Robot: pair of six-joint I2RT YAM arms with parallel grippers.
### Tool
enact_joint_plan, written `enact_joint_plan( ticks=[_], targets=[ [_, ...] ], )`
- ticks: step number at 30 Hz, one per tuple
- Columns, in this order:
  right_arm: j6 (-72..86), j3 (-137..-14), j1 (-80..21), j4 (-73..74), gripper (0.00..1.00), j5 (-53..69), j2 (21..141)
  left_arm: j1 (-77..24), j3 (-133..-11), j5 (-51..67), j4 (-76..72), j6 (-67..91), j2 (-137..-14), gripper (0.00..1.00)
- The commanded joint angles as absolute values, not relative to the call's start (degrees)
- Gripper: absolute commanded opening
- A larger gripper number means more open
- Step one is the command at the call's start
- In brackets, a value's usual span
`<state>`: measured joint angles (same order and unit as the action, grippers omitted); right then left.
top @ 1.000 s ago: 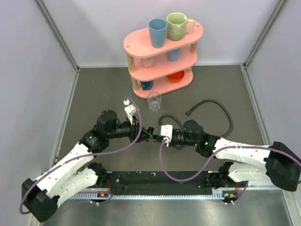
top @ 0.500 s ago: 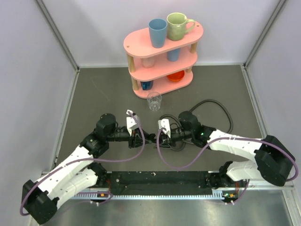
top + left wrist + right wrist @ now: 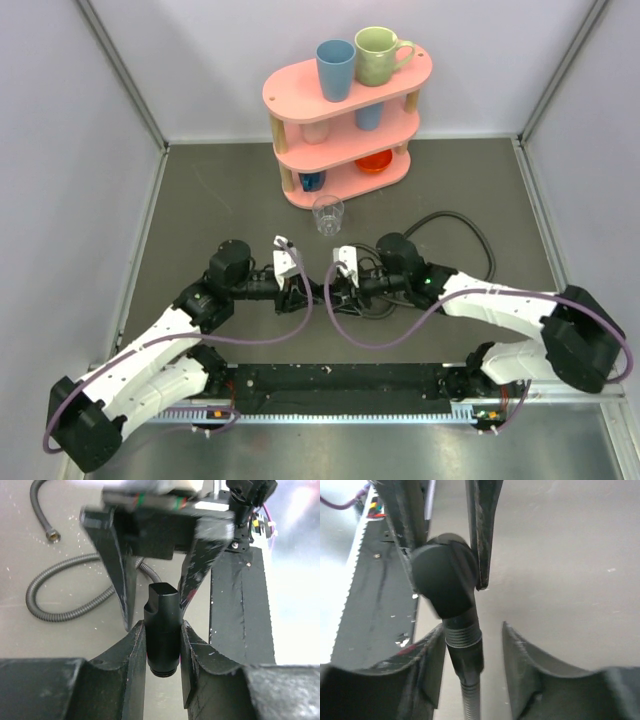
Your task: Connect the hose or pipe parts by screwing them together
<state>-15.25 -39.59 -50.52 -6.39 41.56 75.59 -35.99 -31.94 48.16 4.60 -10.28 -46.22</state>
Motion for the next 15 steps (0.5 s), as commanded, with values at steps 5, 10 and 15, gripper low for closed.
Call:
enact_joint_plan(
  ticks=[5, 10, 15],
  targets=[
    [-16.86, -33.84, -51.24, -14.60, 0.57, 20.49, 62.15, -36.56, -35.59, 38.16, -7.82, 26.39, -46.32, 0.00],
    [-21.70, -30.51, -55.88, -14.66, 0.59, 10.06, 55.64, -36.56, -40.16, 24.91, 1.81, 46.55, -44.22, 0.00],
    [-27.85, -24.54, -63.36, -28.55, 0.59, -1.91, 52.56, -36.56, -43.59, 13.38, 14.83, 59.48, -41.58, 0.00]
  ],
)
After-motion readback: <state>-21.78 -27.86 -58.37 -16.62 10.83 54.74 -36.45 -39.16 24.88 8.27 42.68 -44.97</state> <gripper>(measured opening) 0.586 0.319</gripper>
